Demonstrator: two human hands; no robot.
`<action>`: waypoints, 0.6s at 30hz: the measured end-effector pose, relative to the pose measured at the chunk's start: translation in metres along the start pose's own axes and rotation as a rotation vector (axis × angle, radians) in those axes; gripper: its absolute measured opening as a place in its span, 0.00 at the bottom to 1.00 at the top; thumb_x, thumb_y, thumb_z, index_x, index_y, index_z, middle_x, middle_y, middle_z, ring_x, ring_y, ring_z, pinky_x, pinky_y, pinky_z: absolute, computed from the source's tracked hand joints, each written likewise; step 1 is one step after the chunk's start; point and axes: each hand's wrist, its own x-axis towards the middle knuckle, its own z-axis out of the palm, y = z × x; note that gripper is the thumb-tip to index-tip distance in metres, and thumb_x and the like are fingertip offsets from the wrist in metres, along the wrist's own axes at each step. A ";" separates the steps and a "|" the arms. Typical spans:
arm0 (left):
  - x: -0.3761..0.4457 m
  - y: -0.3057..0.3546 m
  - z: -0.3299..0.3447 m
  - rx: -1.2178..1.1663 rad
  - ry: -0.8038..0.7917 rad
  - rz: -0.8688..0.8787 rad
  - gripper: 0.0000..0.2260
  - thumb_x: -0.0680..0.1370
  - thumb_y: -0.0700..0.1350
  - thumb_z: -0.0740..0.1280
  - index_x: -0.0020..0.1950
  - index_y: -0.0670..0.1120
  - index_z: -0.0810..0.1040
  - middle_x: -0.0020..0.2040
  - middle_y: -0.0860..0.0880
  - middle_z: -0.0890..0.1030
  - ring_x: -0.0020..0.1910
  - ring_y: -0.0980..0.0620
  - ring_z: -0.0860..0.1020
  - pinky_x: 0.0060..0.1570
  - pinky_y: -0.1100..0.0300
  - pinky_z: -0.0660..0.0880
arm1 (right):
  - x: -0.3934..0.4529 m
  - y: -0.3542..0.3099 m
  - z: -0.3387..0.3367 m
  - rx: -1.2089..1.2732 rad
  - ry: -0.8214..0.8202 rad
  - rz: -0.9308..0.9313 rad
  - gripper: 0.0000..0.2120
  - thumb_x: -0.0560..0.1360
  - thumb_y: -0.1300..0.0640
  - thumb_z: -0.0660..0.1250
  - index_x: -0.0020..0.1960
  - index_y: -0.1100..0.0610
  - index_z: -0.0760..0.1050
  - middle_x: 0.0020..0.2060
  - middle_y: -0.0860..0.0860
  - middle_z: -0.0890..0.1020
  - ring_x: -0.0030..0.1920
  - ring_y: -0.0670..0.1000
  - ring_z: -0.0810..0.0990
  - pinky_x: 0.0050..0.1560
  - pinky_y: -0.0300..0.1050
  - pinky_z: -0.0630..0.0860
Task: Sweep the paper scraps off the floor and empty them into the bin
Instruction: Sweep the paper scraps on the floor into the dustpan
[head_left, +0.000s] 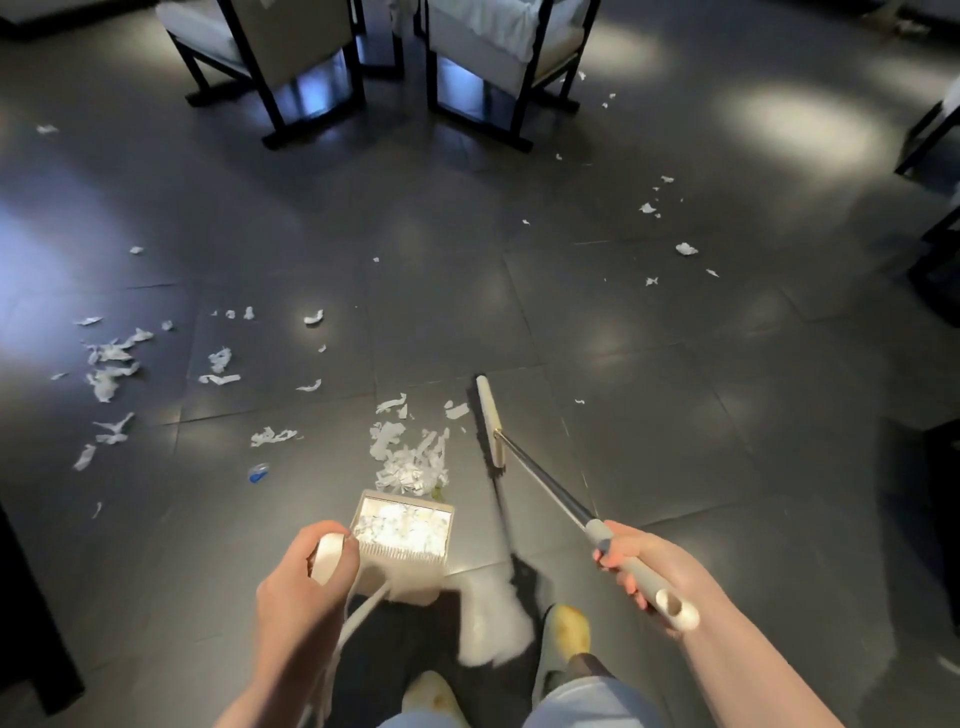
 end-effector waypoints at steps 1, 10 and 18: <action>0.002 0.004 0.004 0.010 0.002 0.010 0.07 0.77 0.47 0.68 0.48 0.60 0.77 0.38 0.59 0.79 0.35 0.42 0.78 0.43 0.49 0.77 | -0.001 -0.006 -0.007 -0.026 0.040 -0.023 0.13 0.55 0.64 0.65 0.40 0.58 0.74 0.33 0.53 0.74 0.19 0.46 0.67 0.16 0.31 0.61; 0.026 0.052 0.046 -0.010 0.100 0.021 0.06 0.78 0.45 0.68 0.45 0.57 0.78 0.29 0.44 0.78 0.27 0.42 0.77 0.36 0.52 0.73 | 0.038 -0.087 -0.090 0.009 0.411 -0.087 0.08 0.61 0.74 0.66 0.38 0.65 0.75 0.16 0.54 0.71 0.13 0.47 0.68 0.17 0.29 0.63; 0.058 0.105 0.085 -0.017 0.308 -0.076 0.07 0.78 0.43 0.67 0.44 0.55 0.78 0.35 0.46 0.79 0.21 0.50 0.74 0.28 0.57 0.72 | 0.125 -0.169 -0.151 -0.025 0.390 0.040 0.05 0.62 0.70 0.66 0.34 0.62 0.75 0.23 0.55 0.74 0.14 0.46 0.69 0.16 0.30 0.64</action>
